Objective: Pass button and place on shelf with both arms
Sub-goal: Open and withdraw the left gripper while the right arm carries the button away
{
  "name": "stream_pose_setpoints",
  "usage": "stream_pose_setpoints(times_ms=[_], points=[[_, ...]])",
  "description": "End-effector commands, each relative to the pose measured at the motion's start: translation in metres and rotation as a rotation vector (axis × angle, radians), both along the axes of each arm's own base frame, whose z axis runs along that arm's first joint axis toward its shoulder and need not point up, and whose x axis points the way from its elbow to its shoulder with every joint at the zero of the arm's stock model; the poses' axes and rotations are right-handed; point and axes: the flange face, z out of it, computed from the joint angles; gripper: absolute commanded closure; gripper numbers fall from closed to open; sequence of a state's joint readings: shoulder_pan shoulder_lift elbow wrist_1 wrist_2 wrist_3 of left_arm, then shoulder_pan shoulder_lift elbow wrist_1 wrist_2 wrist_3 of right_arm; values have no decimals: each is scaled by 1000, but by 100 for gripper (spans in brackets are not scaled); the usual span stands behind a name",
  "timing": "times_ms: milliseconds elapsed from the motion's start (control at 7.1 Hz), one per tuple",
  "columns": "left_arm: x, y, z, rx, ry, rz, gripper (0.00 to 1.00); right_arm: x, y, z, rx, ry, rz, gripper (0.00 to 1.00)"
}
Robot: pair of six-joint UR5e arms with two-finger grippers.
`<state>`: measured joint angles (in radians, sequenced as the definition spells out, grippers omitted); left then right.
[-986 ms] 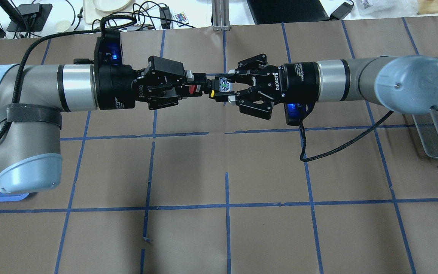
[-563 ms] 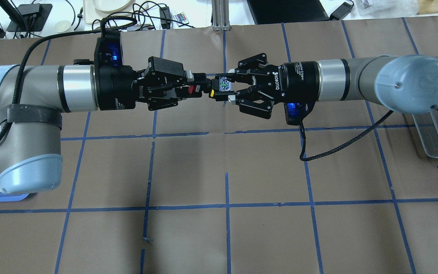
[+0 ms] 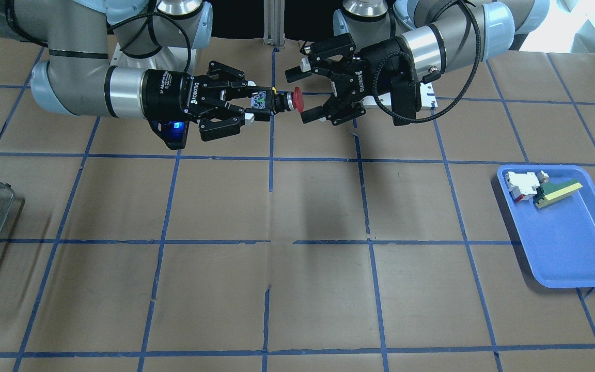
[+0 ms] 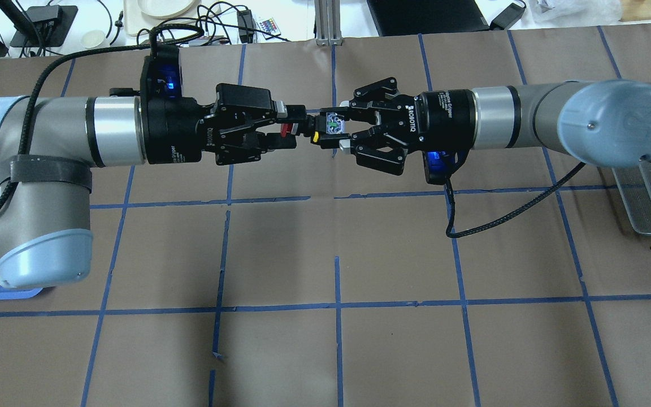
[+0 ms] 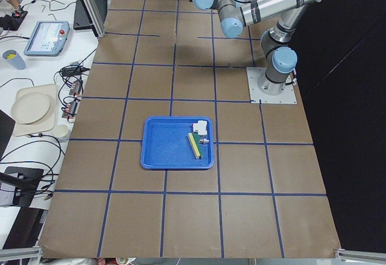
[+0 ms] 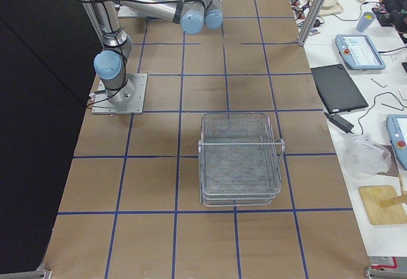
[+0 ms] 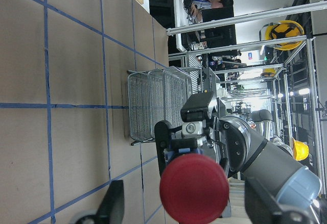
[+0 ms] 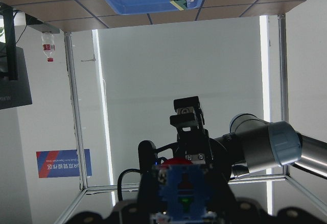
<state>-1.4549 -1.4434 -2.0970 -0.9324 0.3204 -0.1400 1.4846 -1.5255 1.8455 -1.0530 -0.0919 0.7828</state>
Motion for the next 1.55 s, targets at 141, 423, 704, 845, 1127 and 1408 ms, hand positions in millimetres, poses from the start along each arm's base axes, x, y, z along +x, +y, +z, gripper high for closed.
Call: stream_pose_setpoints(times_ms=[141, 423, 704, 845, 1127, 1408], points=[[2, -2, 2, -1, -3, 4, 5, -56, -14, 9, -81, 204, 85, 91], [8, -5, 1, -7, -17, 16, 3, -91, -33, 33, -154, 403, 199, 91], [24, -14, -12, 20, -139, 67, 3, -126, -59, 34, -242, 587, 372, 91], [35, -17, -20, 54, -207, 99, 3, -143, -67, 31, -295, 652, 471, 91], [73, -34, -5, 152, -298, 169, 1, -199, -64, 38, -439, 810, 723, 90], [96, -51, 53, 213, -507, 199, 1, -267, -64, 44, -503, 875, 927, 90]])
